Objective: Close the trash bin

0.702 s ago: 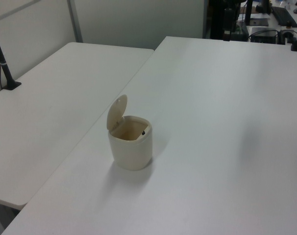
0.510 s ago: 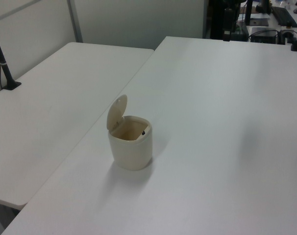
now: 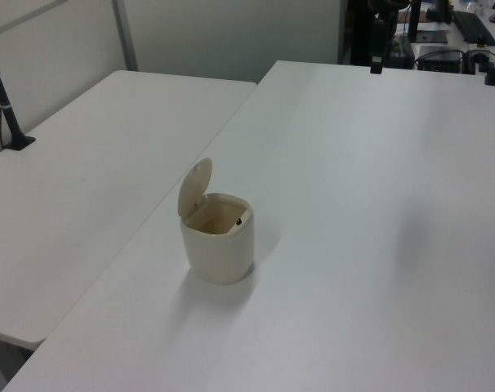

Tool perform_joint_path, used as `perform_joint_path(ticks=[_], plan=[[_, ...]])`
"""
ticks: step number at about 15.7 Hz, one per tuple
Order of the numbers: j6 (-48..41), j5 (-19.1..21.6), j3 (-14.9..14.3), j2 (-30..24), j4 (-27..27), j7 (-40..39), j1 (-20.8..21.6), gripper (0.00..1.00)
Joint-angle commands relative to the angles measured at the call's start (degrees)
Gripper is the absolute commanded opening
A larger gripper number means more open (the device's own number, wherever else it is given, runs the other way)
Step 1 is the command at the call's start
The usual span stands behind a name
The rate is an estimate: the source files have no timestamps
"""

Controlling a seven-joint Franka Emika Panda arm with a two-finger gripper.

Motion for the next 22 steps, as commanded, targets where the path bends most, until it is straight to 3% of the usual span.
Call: perform_joint_path(ticks=[1, 10, 14, 18, 19, 22], plan=[[1.1, -0.8, -0.6, -0.3, -0.5, -0.8, 1.0, 1.0], [1.7, -1.0, -0.5, 2.2, 1.3, -5.8, 2.0, 0.99], [4.9, -3.1, -0.5, 5.0, 3.5, -5.4, 5.2, 0.62], [12.4, -2.5, -0.5, 7.3, 4.4, 1.3, 8.4, 0.06], [14.7, -2.9, -0.5, 8.3, 4.8, 5.4, 9.4, 0.0], [21.7, -3.3, -0.6, 11.3, 5.8, 16.4, 12.7, 0.0]])
